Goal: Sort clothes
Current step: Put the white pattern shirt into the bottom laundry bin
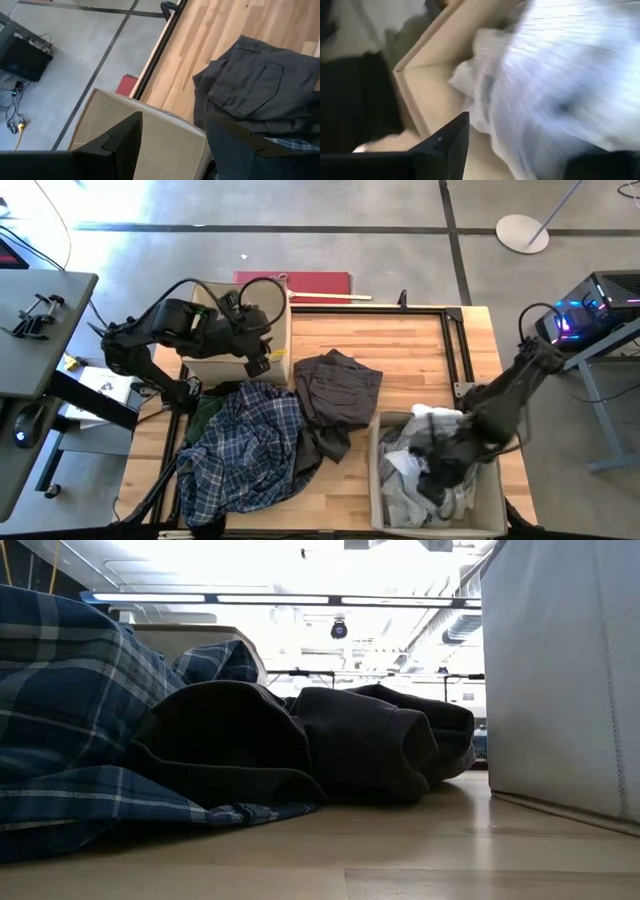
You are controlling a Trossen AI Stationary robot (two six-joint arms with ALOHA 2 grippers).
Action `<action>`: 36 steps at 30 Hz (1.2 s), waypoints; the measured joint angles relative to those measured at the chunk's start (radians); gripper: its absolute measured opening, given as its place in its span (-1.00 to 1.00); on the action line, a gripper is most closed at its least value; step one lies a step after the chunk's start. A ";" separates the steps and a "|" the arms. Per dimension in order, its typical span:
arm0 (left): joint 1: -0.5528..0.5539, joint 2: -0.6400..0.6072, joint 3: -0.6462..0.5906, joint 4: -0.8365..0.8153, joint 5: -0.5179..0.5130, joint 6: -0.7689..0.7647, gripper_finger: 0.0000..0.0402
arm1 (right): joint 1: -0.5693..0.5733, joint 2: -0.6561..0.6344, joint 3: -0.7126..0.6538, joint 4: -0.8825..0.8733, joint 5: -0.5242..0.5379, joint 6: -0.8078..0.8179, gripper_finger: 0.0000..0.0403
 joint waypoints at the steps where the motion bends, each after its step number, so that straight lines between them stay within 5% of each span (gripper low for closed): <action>1: -0.006 0.000 0.000 0.000 0.000 -0.006 0.03 | 0.018 0.004 0.040 -0.088 0.052 0.030 -0.15; 6: -0.023 0.000 0.000 0.000 -0.012 -0.023 0.03 | 0.063 0.009 0.090 -0.463 0.238 0.269 -0.15; 15: -0.028 0.000 0.000 0.000 -0.024 -0.040 0.03 | -0.018 -0.011 -0.314 -0.416 0.218 0.478 -0.15; 19: -0.028 0.000 0.000 0.000 -0.026 -0.042 0.03 | -0.045 -0.014 -0.565 -0.184 0.301 0.477 -0.29; 24: -0.028 0.001 0.000 -0.003 -0.028 -0.044 0.03 | -0.072 -0.024 -0.787 0.307 0.154 0.389 -0.61; 31: -0.031 0.005 -0.001 -0.012 -0.048 -0.048 0.03 | -0.066 -0.048 -0.710 0.205 0.123 0.335 -0.78; 36: -0.035 0.005 -0.001 -0.015 -0.049 -0.049 0.03 | -0.062 -0.064 -0.538 0.016 0.138 0.267 -0.60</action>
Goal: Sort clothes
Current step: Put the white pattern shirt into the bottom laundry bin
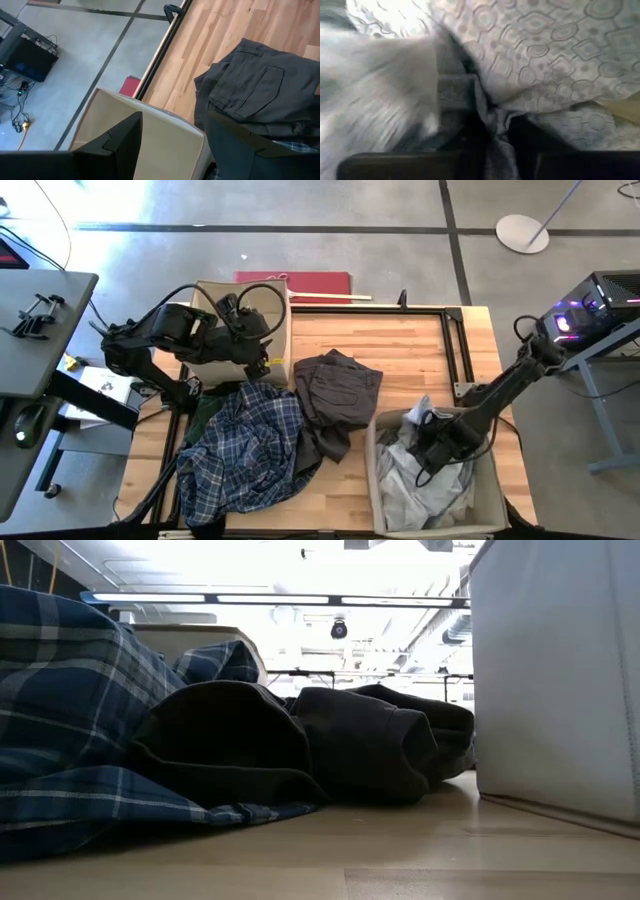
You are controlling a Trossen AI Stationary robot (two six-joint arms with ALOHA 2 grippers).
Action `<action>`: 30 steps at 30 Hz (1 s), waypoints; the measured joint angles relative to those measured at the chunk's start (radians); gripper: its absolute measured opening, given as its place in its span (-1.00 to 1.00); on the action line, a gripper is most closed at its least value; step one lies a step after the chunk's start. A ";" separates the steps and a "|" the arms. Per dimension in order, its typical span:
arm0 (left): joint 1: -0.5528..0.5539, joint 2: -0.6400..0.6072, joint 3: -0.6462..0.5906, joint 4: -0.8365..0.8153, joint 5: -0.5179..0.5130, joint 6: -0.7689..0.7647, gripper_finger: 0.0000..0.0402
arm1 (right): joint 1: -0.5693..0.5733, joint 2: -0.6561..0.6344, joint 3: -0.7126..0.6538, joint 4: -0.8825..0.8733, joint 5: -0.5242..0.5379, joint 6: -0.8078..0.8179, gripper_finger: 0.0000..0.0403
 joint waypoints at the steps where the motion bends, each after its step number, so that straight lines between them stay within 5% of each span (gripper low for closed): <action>1: -0.001 0.000 0.000 -0.002 -0.001 -0.004 0.03 | 0.000 0.000 0.034 -0.041 0.004 -0.013 -0.53; 6: -0.002 0.000 0.000 -0.003 -0.004 -0.009 0.03 | 0.000 -0.002 0.218 -0.217 -0.032 -0.047 -0.21; 11: -0.011 0.000 0.000 -0.003 -0.005 -0.017 0.03 | 0.020 -0.002 0.396 -0.238 -0.080 -0.048 -0.10; 14: -0.020 0.000 0.000 -0.003 -0.005 -0.017 0.03 | 0.051 -0.002 0.474 -0.247 0.014 -0.069 -0.10; 17: -0.026 0.000 0.000 -0.003 -0.006 -0.022 0.03 | 0.083 -0.004 0.507 -0.292 0.259 -0.090 -0.13; 20: -0.026 0.000 0.000 -0.003 -0.007 -0.024 0.03 | 0.085 -0.003 0.477 -0.329 0.399 0.001 -0.15; 25: -0.026 0.000 0.000 -0.003 -0.007 -0.026 0.03 | 0.054 0.015 0.324 -0.355 0.336 0.184 -0.22; 30: -0.026 0.000 0.000 -0.003 -0.007 -0.028 0.03 | 0.037 0.018 0.099 -0.198 0.285 0.247 -0.29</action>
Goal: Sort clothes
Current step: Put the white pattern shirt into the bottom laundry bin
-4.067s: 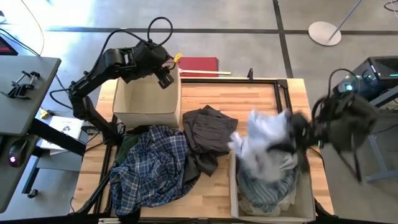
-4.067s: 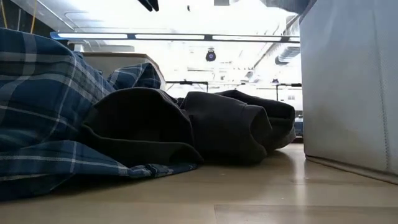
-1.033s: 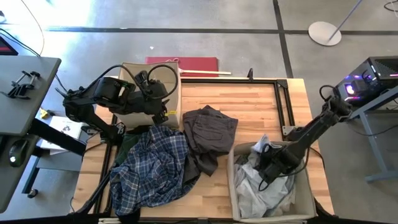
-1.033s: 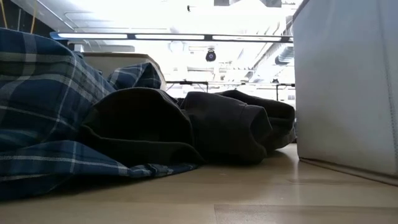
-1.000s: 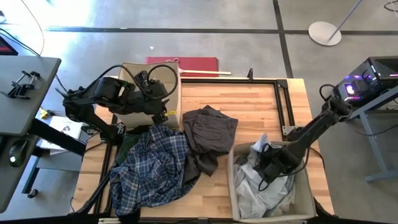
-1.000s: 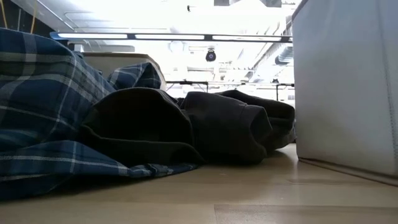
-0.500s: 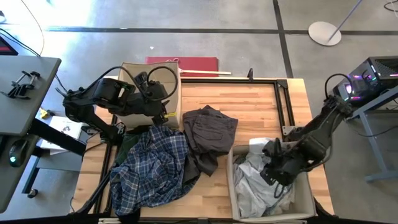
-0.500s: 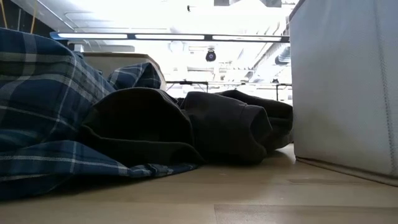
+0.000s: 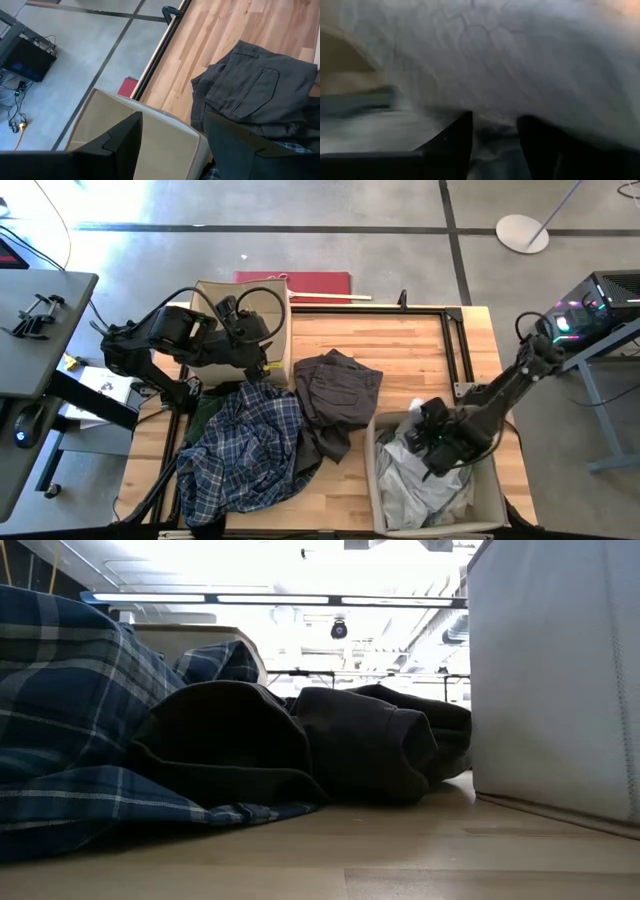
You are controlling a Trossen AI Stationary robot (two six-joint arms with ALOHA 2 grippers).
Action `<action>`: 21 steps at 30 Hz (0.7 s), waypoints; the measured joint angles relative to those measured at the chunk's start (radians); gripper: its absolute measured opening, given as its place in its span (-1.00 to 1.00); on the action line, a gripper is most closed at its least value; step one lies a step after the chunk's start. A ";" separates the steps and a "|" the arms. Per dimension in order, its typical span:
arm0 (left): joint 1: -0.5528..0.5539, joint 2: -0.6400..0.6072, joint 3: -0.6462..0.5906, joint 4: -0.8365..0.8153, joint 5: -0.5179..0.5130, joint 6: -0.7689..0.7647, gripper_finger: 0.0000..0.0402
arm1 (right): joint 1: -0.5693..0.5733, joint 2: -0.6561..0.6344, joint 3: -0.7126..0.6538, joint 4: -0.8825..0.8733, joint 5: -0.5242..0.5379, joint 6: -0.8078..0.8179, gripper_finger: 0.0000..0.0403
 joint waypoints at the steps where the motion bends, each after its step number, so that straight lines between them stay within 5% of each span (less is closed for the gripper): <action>1: 0.000 0.000 0.000 0.000 -0.002 0.000 0.03 | 0.000 -0.002 -0.051 0.053 -0.012 0.016 -0.30; 9: 0.000 0.000 0.000 0.002 -0.008 -0.001 0.03 | 0.009 -0.009 -0.251 0.304 0.091 0.034 -0.32; 14: 0.000 0.000 0.000 0.001 -0.007 -0.001 0.03 | 0.016 0.001 -0.113 0.168 -0.034 -0.023 -0.32; 21: 0.000 0.000 0.000 0.001 -0.007 -0.005 0.03 | 0.016 0.003 0.145 0.010 -0.042 -0.174 -0.32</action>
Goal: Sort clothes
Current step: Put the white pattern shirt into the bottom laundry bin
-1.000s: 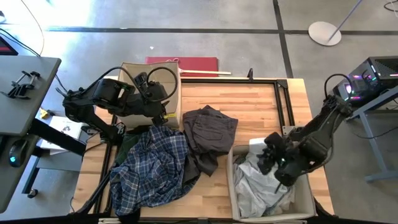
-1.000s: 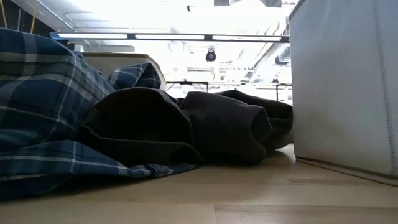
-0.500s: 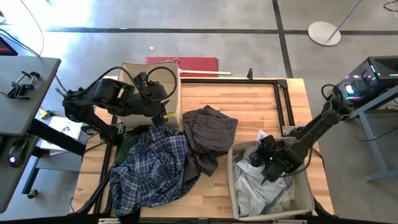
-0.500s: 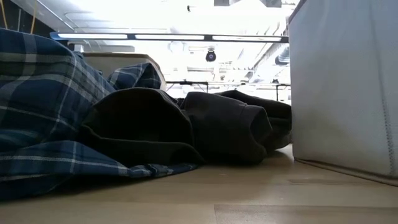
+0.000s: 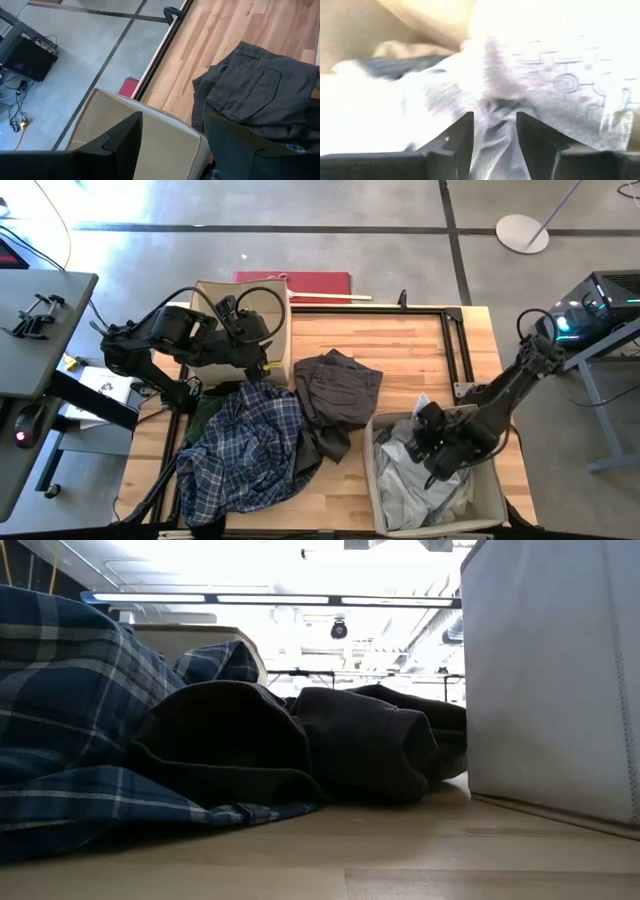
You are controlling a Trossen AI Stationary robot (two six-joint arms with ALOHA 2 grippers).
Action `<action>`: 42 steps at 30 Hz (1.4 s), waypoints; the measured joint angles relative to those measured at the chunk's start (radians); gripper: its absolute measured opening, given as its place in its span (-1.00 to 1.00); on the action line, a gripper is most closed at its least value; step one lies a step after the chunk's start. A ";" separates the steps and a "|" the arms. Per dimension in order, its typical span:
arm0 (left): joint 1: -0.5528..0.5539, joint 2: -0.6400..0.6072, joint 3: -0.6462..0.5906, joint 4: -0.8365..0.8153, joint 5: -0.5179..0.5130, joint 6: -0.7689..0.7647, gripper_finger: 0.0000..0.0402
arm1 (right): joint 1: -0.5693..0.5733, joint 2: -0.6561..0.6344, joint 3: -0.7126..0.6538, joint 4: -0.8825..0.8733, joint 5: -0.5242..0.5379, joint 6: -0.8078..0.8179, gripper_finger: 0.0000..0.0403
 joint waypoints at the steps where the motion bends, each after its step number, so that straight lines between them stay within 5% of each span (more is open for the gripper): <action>1: 0.000 0.000 0.000 0.000 0.000 0.000 0.03 | 0.000 0.001 0.036 0.004 -0.015 -0.037 -0.32; 6: 0.000 0.000 0.000 0.000 0.000 0.000 0.03 | 0.001 -0.001 0.203 -0.003 -0.036 -0.253 -0.32; 12: 0.000 0.000 0.000 -0.001 0.000 0.000 0.03 | -0.014 -0.003 0.348 -0.184 0.337 -0.305 -0.32; 14: 0.000 0.000 0.000 0.000 0.000 0.000 0.03 | -0.038 -0.003 0.353 -0.262 0.376 -0.245 -0.32; 25: 0.000 0.000 0.000 -0.001 0.001 0.000 0.03 | -0.205 -0.014 0.151 -0.269 0.050 -0.172 -0.32; 30: 0.000 0.000 0.000 -0.001 -0.012 0.001 0.03 | -0.206 -0.015 0.155 -0.265 0.030 -0.196 -0.45; 36: 0.000 0.000 0.000 -0.001 -0.014 0.000 0.03 | -0.182 -0.015 0.212 -0.233 0.032 -0.280 -0.94; 42: 0.000 0.000 0.000 -0.001 -0.016 0.000 0.03 | -0.107 -0.016 0.275 -0.140 0.032 -0.366 -0.92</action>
